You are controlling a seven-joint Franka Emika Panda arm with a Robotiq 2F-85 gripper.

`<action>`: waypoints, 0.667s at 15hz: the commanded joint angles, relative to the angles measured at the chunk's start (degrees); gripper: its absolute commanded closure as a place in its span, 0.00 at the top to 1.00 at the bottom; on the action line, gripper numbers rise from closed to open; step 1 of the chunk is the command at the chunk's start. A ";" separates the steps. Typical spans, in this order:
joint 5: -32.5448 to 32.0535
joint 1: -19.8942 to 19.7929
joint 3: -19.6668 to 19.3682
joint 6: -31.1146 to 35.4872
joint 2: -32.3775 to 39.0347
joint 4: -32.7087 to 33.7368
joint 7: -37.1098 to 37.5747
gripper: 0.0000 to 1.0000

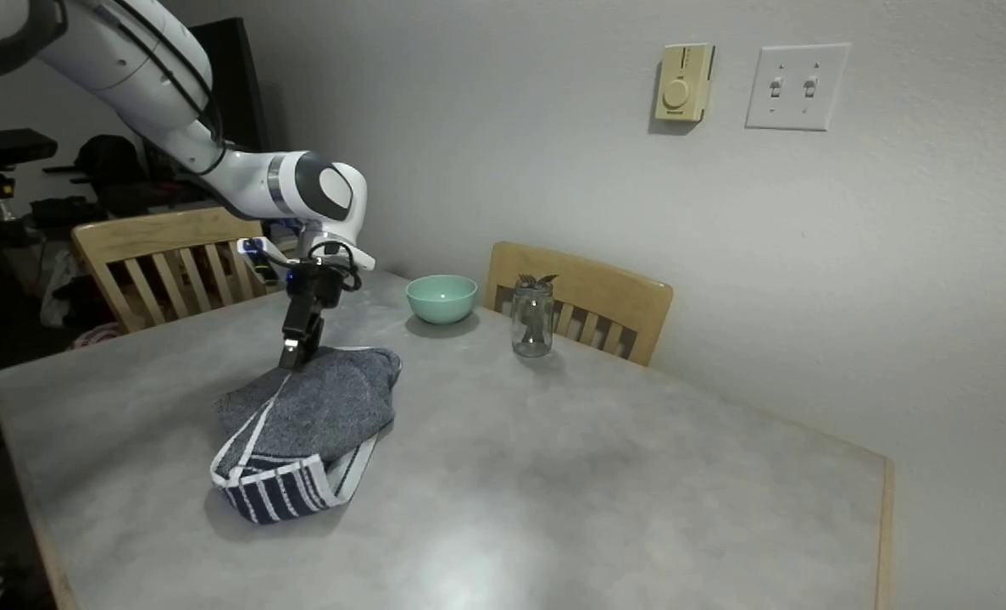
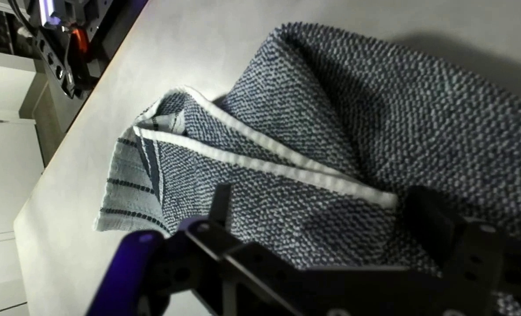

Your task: Unfold the towel once, fold the towel once, flip it over, unfold the towel once

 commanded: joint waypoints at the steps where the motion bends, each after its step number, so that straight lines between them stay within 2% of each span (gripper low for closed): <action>1: 0.32 -0.31 -0.42 -2.28 1.95 2.85 -0.26 0.73; 8: -0.53 0.01 -0.57 -3.86 2.37 4.41 -1.34 0.24; 10: -2.39 -0.40 0.22 -3.69 1.27 3.28 -7.49 0.11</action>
